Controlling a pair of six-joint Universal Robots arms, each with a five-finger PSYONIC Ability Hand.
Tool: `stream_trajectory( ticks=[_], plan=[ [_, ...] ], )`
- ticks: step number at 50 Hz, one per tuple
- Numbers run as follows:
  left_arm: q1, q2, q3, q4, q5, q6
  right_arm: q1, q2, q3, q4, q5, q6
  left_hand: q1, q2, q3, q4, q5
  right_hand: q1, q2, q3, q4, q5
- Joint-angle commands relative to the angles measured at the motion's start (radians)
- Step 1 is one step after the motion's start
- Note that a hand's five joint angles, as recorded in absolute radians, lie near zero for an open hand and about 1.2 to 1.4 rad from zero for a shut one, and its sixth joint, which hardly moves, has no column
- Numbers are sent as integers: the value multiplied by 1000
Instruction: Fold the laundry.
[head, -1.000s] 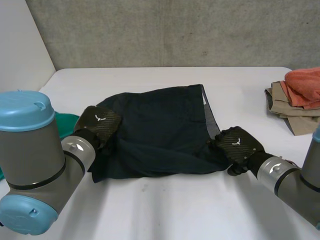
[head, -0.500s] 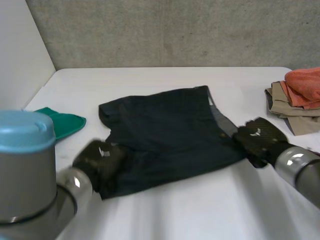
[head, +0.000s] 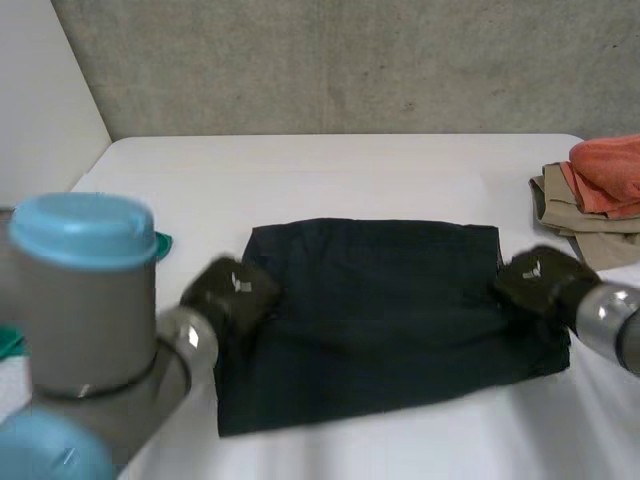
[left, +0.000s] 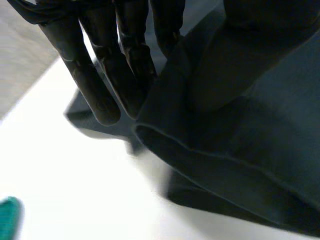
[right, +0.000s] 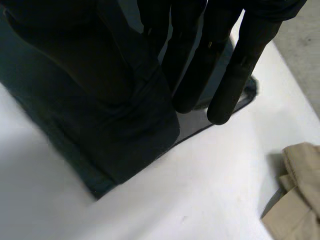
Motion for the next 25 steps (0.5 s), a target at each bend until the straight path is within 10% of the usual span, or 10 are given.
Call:
stream_trajectory(
  ticks=[1,11,25],
  plan=[
    [94,-170,290,204,-8,161,65,164,-318,-138,120,105,253,200,203,195,215,289,230,206,199,219],
    [128,-138,626,829,12,163,136,175,-679,-757,220,394,253,200,203,195,215,289,230,206,199,219],
    [163,-132,572,636,10,22,191,325,-765,-713,225,423,253,200,203,195,215,289,230,206,199,219]
  ],
)
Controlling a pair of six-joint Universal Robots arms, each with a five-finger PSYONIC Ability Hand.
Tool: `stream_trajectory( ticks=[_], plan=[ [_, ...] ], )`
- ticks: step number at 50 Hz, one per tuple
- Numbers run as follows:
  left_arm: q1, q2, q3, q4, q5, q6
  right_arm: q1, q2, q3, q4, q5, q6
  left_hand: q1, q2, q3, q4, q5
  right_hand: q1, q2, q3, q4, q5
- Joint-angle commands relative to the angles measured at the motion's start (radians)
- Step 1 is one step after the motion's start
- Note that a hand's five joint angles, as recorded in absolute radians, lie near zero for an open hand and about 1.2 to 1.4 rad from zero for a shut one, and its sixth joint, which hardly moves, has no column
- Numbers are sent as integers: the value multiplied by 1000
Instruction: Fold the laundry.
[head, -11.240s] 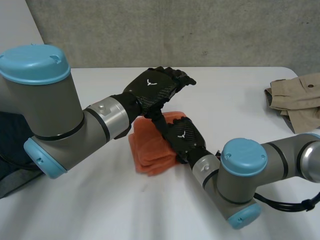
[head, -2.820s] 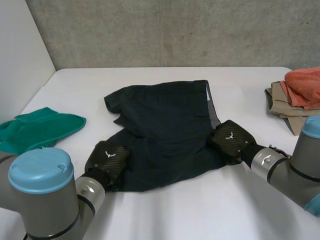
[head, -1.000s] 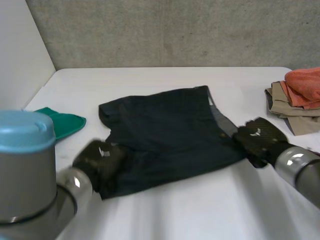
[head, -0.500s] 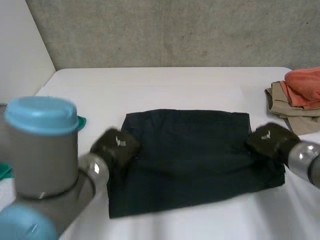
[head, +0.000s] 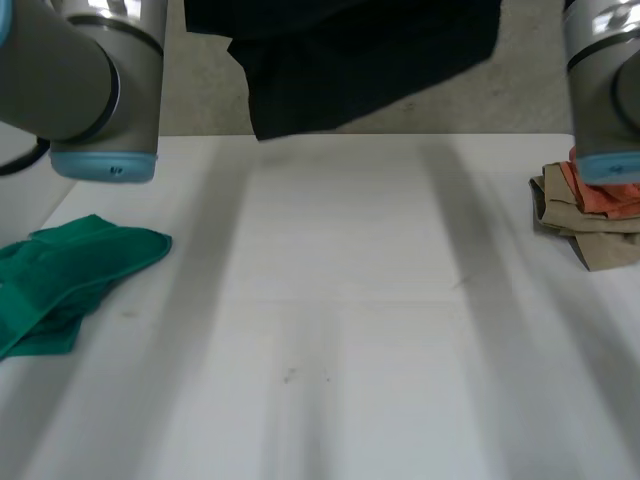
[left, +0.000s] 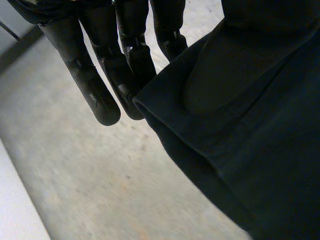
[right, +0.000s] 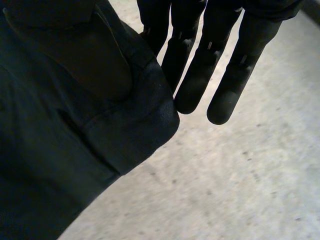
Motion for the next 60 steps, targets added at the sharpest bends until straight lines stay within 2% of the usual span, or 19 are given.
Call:
stream_trajectory(
  ticks=[1,8,13,17,21,25,26,28,29,32,33,37,38,43,47,53,58,60],
  plan=[
    [18,7,-144,-81,4,-86,12,97,31,82,-17,-10,253,197,203,195,215,289,229,204,196,212],
    [13,-21,-379,-78,10,-108,11,219,126,140,-48,-25,253,197,203,195,215,289,229,204,196,212],
    [1,-105,-519,-84,7,-135,25,297,222,206,-71,-102,253,197,203,195,215,289,229,204,196,212],
    [-24,-128,-608,-101,4,-132,19,280,317,234,-63,-152,253,197,203,195,215,289,229,204,196,212],
    [-33,-63,-700,-164,3,-125,15,196,423,307,-63,-198,253,197,203,195,215,289,229,204,196,212],
    [-39,95,-781,-314,4,-123,14,79,503,424,-63,-248,253,197,203,195,215,289,229,204,196,212],
    [-45,161,-808,-397,4,-122,8,15,547,511,-65,-281,253,197,203,195,215,289,229,204,196,212],
    [-56,206,-827,-477,4,-122,9,-52,595,615,-65,-316,253,197,203,195,215,289,229,204,196,212],
    [-79,258,-847,-577,4,-119,9,-76,611,657,-63,-329,253,197,203,195,215,289,229,204,196,212],
    [-119,313,-872,-745,7,-109,8,-183,695,811,-62,-401,253,197,203,195,215,289,229,204,196,212],
    [-146,342,-887,-863,13,-99,6,-206,718,849,-62,-427,253,197,203,195,215,289,229,204,196,212],
    [-215,372,-902,-1069,15,-80,-17,-315,835,973,-59,-563,253,197,203,195,215,289,229,204,196,212],
    [-229,370,-899,-1081,14,-79,-23,-330,851,987,-63,-582,253,197,203,195,215,289,229,204,196,212],
    [-229,355,-847,-1011,10,-76,-49,-358,873,955,-72,-617,253,197,203,195,215,289,229,204,196,212],
    [-173,257,-755,-826,9,-76,-46,-331,843,840,-71,-552,253,197,203,195,215,289,229,204,196,212],
    [-87,50,-570,-513,6,-69,-38,-162,728,630,-45,-424,253,197,203,195,215,289,229,204,196,212],
    [-54,-131,-409,-359,14,-20,-34,-78,622,461,-37,-372,253,197,203,195,215,289,229,204,196,212],
    [-30,-201,-329,-301,14,4,-31,1,542,377,-33,-354,253,197,203,195,215,289,229,204,196,212]
  ],
)
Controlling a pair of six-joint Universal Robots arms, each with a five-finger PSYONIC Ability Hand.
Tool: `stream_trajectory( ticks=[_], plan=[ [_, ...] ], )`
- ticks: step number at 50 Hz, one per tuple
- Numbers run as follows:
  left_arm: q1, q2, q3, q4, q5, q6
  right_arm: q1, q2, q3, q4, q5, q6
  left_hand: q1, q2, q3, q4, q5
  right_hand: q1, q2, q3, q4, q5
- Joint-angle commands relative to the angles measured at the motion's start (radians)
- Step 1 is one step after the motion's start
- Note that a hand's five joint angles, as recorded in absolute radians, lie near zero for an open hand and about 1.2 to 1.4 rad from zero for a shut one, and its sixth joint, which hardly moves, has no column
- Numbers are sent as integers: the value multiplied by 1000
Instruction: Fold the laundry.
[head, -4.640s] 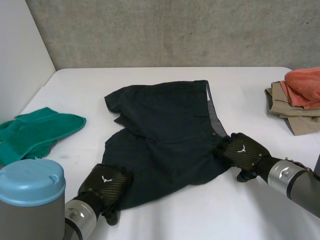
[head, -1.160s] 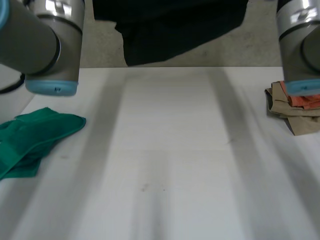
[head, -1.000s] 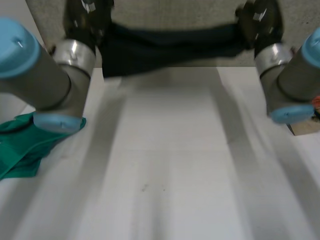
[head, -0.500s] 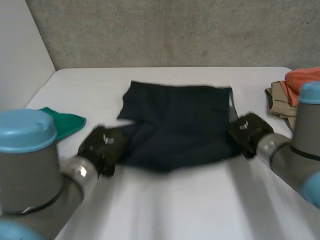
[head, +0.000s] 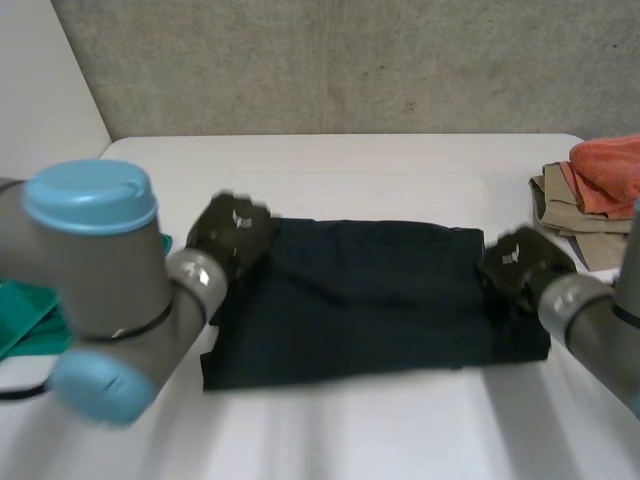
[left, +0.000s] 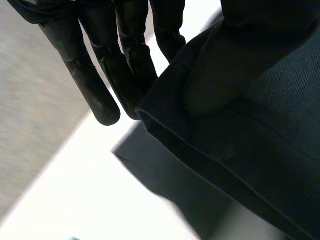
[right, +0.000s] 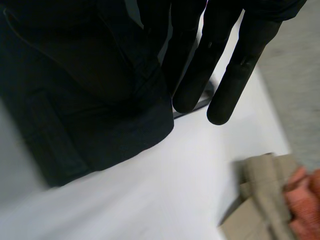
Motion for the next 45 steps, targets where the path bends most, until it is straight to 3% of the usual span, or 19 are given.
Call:
stream_trajectory(
  ticks=[1,7,8,10,11,14,20,24,30,37,41,44,45],
  plan=[
    [73,-277,269,253,8,68,9,205,-218,-273,17,86,252,196,200,194,215,289,229,202,196,212],
    [91,-434,445,374,39,71,10,415,-440,-409,46,97,252,196,200,194,215,289,229,202,196,212],
    [91,-461,473,397,56,73,10,445,-468,-425,47,100,252,196,200,194,215,89,30,3,-4,12],
    [91,-480,491,413,67,71,13,494,-513,-448,52,107,-378,-434,-430,-436,-415,-748,-807,-835,-841,-825],
    [91,-484,495,420,70,71,19,532,-540,-466,55,115,-818,-874,-869,-875,-855,-933,-993,-1020,-1026,-1010],
    [84,-480,482,446,71,67,26,543,-556,-467,69,147,-970,-1026,-1021,-1027,-1007,-933,-993,-1020,-1026,-1010],
    [68,-376,352,479,68,54,13,402,-427,-356,76,321,-970,-1026,-1021,-1027,-1007,-933,-993,-1020,-1026,-1010],
    [68,-317,245,482,70,45,1,266,-315,-206,-3,382,-970,-1026,-1021,-1027,-1007,-933,-993,-1020,-1026,-1010],
    [67,-241,111,476,67,44,-72,221,-181,-75,-150,425,-970,-1026,-1021,-1027,-1007,-844,-903,-930,-937,-921],
    [64,-202,21,476,67,33,-96,222,-134,-115,-163,419,-970,-1026,-1021,-1027,-1007,-662,-721,-748,-755,-739],
    [62,-202,7,474,67,10,-97,267,-137,-180,-160,414,-970,-1026,-1021,-1027,-1007,-501,-560,-587,-593,-577],
    [62,-201,2,474,65,-6,-99,316,-143,-241,-135,410,-970,-1026,-1021,-1027,-1007,252,192,165,159,175],
    [62,-201,1,472,65,-9,-109,312,-140,-259,-105,408,-970,-1026,-1021,-1027,-1007,288,229,202,195,211]
  ],
)
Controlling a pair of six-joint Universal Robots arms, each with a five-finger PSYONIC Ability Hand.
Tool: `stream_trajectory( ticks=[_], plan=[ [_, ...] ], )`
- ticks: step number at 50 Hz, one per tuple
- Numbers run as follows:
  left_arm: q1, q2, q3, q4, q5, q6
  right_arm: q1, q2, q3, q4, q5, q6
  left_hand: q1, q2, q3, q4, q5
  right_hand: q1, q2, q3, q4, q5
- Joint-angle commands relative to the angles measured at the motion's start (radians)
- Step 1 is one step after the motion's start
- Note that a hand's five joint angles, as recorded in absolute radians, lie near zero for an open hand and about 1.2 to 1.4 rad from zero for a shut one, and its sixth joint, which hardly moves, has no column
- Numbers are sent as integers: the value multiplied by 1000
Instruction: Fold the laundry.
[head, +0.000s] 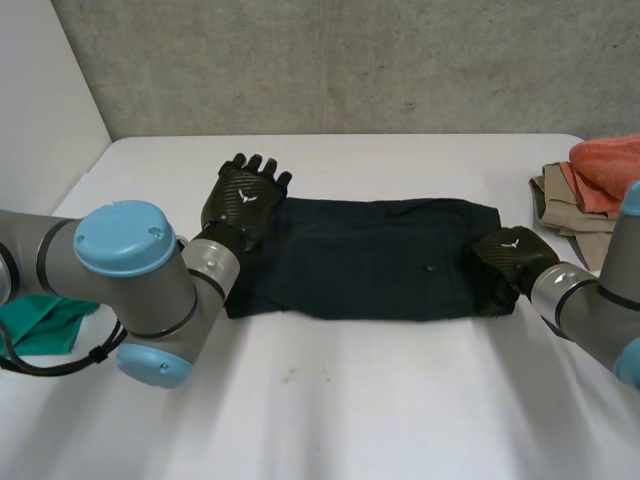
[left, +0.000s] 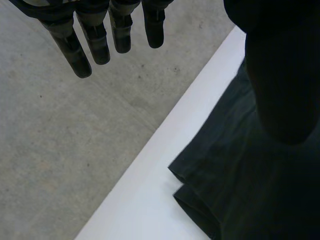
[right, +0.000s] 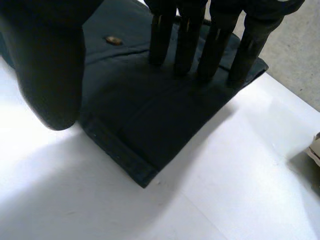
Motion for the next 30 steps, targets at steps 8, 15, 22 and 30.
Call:
stream_trajectory(
  ticks=[8,15,22,30],
  plan=[
    [3,71,-34,-6,-15,-43,-65,-97,46,-140,188,-202,-22,-31,-37,-29,-49,718,718,734,734,732],
    [6,169,-95,-6,-15,-73,-82,-121,45,-164,187,-502,-22,-31,-37,-29,-49,718,718,734,734,732],
    [12,205,-125,-6,-17,-107,196,-110,-4,-330,18,-522,-22,-31,-37,-29,-49,718,718,734,734,732],
    [24,226,-155,-6,-17,-115,406,36,65,-450,-324,-603,-22,-31,-37,-29,-49,718,718,734,734,732]
  ],
)
